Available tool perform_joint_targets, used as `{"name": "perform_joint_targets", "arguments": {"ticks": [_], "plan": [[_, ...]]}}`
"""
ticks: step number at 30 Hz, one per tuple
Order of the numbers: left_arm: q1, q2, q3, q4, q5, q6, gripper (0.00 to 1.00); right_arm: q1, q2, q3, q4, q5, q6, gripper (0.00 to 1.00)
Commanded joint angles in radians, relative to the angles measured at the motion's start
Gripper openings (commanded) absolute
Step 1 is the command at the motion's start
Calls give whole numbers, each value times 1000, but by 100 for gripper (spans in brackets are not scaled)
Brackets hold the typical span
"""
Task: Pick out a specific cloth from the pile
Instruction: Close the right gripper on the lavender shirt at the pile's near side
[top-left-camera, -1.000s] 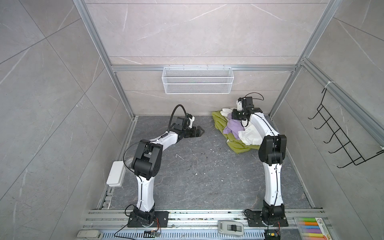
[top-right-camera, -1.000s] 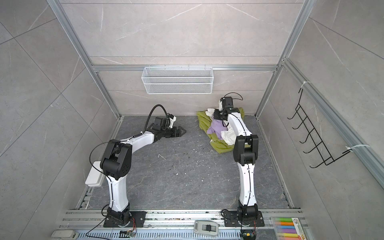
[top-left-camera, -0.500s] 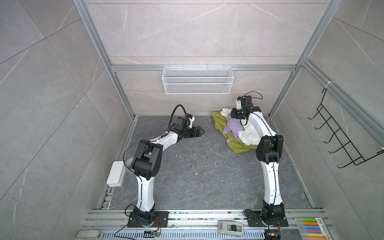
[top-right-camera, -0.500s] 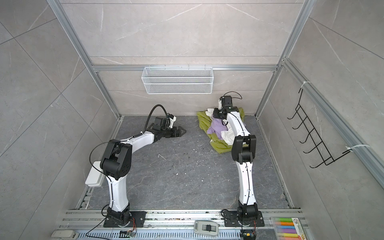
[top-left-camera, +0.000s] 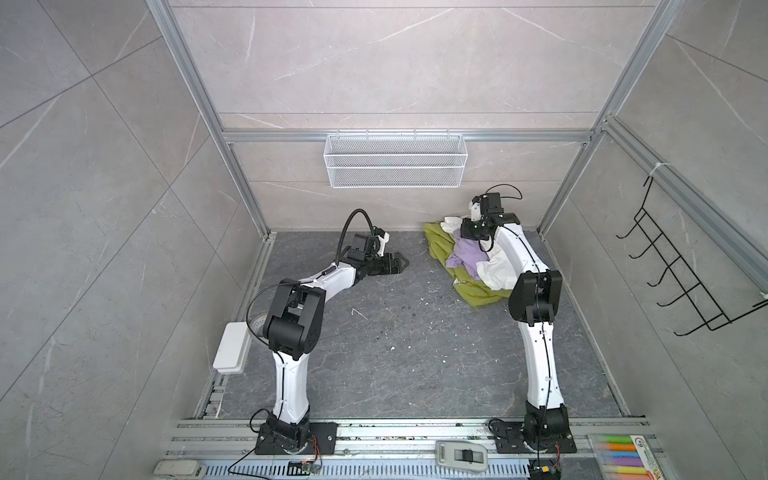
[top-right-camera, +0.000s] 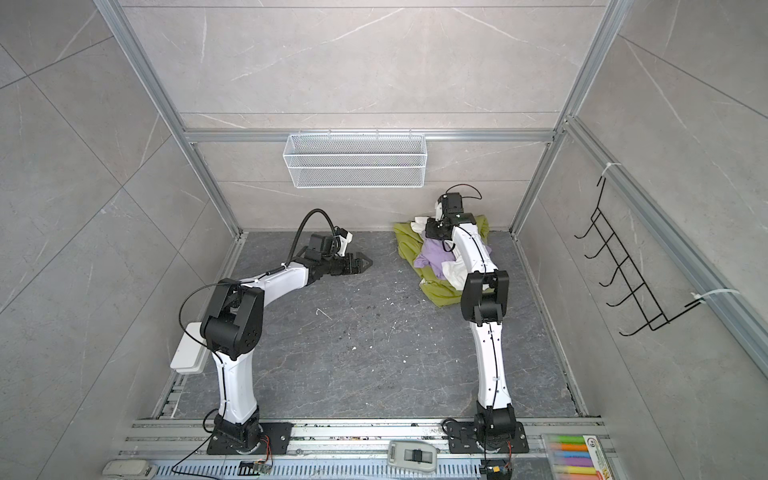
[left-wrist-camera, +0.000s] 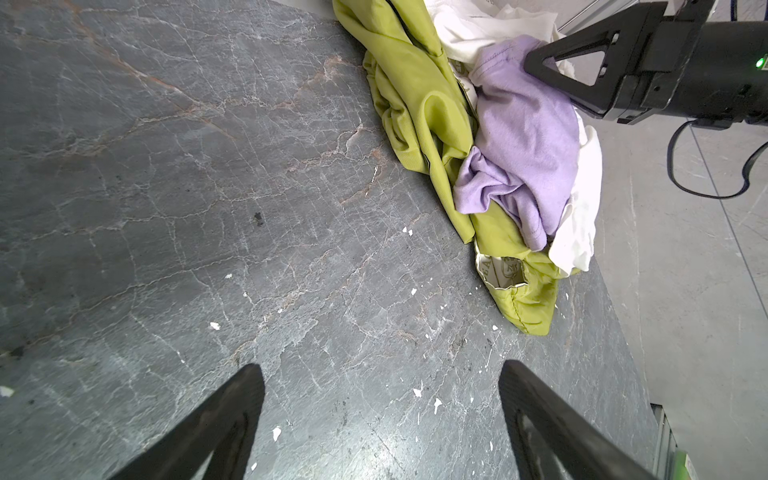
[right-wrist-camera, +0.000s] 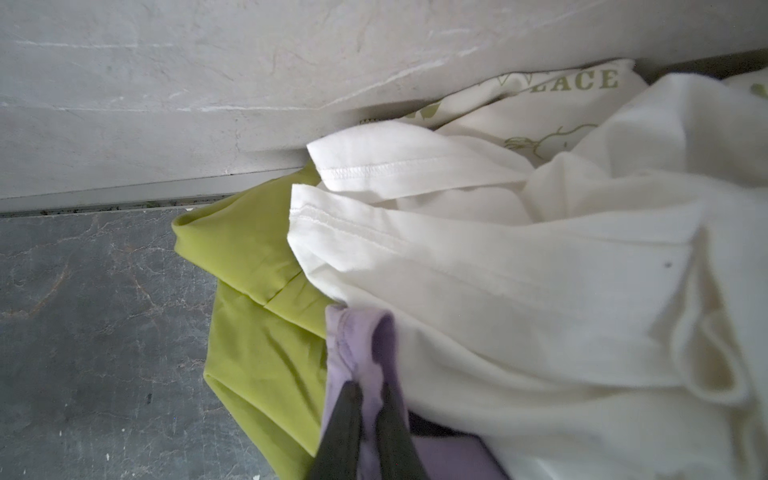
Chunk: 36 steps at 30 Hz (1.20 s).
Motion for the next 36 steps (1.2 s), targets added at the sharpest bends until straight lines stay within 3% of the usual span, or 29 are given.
{"name": "perform_joint_targets", "arguments": {"ticks": [1,36], "plan": [[-6,-37,-8,43,8,-14,91,6,-37,8,-22,-23,-1,9],[-22,-114,-59,44,-15,-2,91,11,-264,-189,55,-58,7,0]]}}
